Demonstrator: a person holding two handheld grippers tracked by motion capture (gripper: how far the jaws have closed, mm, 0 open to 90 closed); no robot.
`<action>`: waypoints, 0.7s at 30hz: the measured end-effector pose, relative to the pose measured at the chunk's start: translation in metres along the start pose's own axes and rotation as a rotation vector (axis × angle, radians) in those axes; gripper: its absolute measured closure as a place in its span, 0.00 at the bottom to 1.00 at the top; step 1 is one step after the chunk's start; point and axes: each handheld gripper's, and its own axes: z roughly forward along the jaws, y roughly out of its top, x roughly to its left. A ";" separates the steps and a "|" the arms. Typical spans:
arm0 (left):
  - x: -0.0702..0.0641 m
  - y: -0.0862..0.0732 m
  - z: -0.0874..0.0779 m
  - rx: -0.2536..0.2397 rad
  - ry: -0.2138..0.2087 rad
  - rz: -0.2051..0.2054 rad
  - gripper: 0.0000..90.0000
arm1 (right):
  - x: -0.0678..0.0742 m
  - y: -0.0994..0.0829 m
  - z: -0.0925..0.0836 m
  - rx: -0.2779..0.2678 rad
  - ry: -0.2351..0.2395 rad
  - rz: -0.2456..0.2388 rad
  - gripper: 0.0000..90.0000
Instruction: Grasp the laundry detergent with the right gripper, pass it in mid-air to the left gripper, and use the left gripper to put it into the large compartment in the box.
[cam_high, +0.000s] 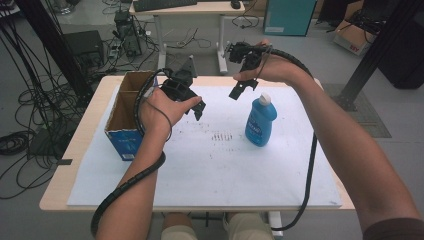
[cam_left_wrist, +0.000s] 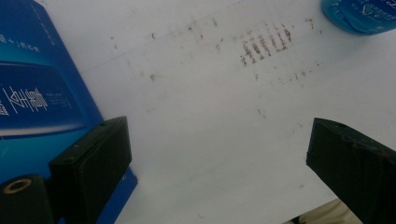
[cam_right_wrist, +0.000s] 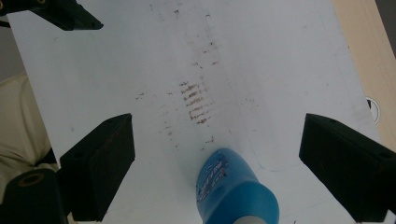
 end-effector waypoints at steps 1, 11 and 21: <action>0.000 0.000 0.000 0.000 0.000 0.000 0.08 | 0.000 0.000 0.000 0.003 -0.003 0.000 0.12; 0.000 -0.001 0.000 -0.003 0.003 0.004 0.08 | 0.003 -0.009 -0.005 0.004 -0.026 0.018 0.11; -0.003 0.001 0.003 -0.002 -0.003 0.019 0.08 | 0.006 -0.032 -0.016 -0.041 -0.030 0.047 0.11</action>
